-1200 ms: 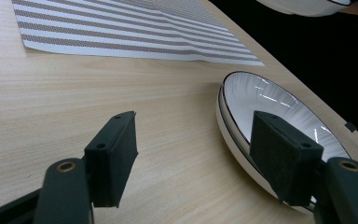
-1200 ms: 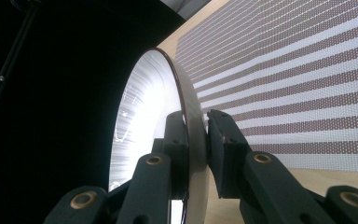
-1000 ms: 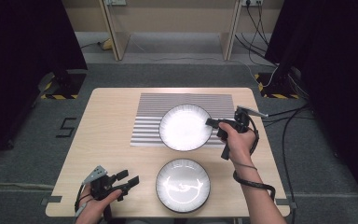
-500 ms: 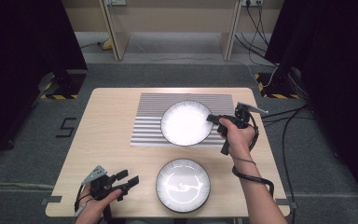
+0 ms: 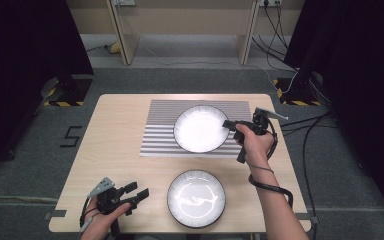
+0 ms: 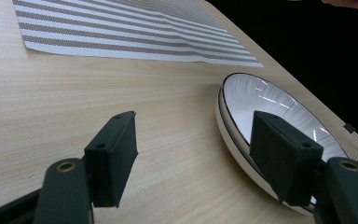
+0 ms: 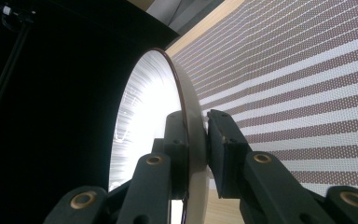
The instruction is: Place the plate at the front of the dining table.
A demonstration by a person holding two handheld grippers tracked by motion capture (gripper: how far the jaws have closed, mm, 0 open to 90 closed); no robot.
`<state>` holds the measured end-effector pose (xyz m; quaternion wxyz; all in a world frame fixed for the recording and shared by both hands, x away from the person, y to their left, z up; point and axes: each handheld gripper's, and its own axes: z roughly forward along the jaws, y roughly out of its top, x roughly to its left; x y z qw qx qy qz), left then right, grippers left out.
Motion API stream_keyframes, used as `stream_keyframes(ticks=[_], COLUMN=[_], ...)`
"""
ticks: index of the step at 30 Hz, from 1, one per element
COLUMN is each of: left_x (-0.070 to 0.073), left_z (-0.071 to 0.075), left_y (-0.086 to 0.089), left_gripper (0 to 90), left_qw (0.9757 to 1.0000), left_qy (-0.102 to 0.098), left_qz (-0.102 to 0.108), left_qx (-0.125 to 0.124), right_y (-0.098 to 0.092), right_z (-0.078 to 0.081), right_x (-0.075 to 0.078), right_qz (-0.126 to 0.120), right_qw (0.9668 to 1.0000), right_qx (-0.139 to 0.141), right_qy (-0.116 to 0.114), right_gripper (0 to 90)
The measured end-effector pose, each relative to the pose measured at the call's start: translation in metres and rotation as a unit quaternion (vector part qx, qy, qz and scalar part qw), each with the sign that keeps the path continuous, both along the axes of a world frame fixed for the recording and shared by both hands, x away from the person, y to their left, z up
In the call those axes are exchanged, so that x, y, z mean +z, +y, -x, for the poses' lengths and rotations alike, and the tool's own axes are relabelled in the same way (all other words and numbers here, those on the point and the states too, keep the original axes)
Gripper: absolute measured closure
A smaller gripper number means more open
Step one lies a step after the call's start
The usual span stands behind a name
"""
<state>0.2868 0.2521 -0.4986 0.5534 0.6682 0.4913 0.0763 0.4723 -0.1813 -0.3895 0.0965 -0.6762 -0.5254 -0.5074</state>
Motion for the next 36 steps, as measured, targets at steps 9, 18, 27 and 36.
stream_keyframes(ticks=[9, 18, 27, 36], left_x=[0.0, 0.0, -0.001, -0.001], left_z=[0.0, 0.0, 0.0, 0.0], left_y=[0.001, 0.002, 0.002, 0.001], left_gripper=[31.4, 31.4, 31.4, 31.4], left_qw=[1.0, 1.0, 1.0, 1.0], left_qy=[0.001, 0.001, 0.002, 0.004], left_qz=[0.001, 0.003, 0.004, 0.004], left_qx=[0.001, 0.002, 0.002, 0.0], right_y=[0.0, -0.003, -0.004, -0.006], right_z=[-0.007, -0.012, -0.018, -0.024], right_x=[0.002, 0.002, 0.001, -0.003], right_qz=[-0.001, -0.006, -0.002, 0.001], right_qw=[1.0, 0.9999, 0.9998, 0.9996], right_qx=[-0.008, -0.015, -0.022, -0.029], right_qy=[-0.001, -0.001, 0.003, 0.007], right_gripper=[78.2, 78.2, 78.1, 78.1])
